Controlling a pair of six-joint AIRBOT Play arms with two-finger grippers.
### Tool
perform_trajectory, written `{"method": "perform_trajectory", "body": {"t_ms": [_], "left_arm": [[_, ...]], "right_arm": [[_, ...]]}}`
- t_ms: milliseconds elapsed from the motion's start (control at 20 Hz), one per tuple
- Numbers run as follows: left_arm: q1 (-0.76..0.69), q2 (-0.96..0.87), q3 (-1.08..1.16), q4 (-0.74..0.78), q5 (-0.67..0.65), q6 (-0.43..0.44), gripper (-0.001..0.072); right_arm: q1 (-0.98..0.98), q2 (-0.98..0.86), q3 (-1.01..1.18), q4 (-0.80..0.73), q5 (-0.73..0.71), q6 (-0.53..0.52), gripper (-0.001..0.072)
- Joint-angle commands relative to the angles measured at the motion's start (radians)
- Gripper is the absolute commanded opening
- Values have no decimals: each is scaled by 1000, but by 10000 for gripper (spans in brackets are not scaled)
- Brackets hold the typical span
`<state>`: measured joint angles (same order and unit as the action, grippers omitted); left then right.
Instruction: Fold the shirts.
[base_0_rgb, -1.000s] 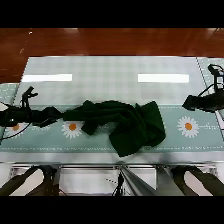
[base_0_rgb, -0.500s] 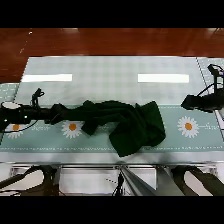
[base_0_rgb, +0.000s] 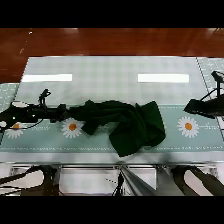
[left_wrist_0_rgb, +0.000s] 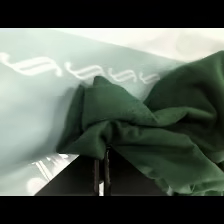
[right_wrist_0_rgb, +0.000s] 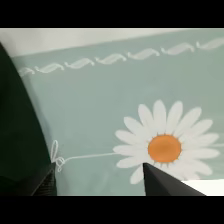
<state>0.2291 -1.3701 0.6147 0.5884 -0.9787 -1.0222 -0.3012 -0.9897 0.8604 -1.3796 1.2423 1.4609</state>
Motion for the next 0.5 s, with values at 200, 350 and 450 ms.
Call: {"method": "perform_trajectory", "body": {"t_ms": [200,350,450], "left_arm": [[65,113,2,-13,-81,50,26],[64,151,2,-13,-92,50,26],[64,160,2,-13,-105,50,26]], "right_arm": [[-63,0,-274,388,-120,-101,588],[-63,-1,-346,411,-159,-101,569],[-63,-1,-382,406,-159,-101,568]]}}
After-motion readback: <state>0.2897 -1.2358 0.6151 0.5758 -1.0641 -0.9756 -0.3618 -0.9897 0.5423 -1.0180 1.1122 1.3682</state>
